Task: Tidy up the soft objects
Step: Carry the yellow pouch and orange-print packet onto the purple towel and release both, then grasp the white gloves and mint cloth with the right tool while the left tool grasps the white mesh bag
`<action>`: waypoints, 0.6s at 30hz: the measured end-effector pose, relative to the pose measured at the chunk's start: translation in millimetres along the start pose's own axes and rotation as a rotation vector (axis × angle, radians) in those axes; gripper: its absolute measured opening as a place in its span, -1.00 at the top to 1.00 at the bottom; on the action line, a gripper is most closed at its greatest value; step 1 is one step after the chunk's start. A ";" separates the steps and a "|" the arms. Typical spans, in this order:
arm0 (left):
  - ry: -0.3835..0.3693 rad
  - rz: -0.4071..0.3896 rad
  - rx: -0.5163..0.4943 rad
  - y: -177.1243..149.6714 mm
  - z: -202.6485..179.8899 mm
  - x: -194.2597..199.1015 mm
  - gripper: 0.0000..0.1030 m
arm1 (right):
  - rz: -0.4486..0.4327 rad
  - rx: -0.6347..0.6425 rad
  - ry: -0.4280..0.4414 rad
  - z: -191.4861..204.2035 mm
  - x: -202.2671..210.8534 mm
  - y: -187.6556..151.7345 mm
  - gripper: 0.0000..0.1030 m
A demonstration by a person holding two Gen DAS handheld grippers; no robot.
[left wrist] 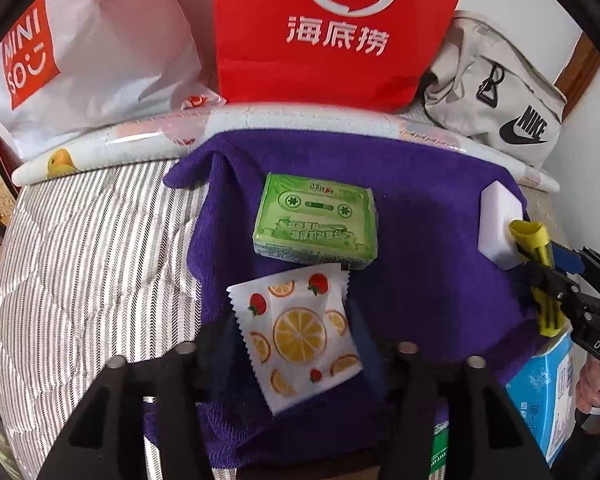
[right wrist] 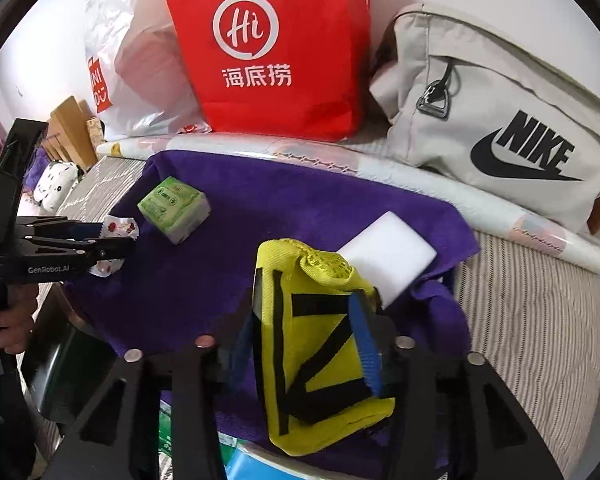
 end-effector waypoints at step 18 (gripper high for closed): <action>0.020 -0.147 -0.022 -34.0 -7.4 70.1 -0.25 | -0.110 -0.079 -0.022 12.8 69.7 -28.2 -0.25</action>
Point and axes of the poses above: each gripper's, at about its wrist camera, not at the fingertips, and x roughly against the way its jaws point, z to its left, y to its top, the point moved 5 cm from there along -x, roughly the way its jaws point, and after that the axes turned 4 degrees about z, right-handed, at the moved point
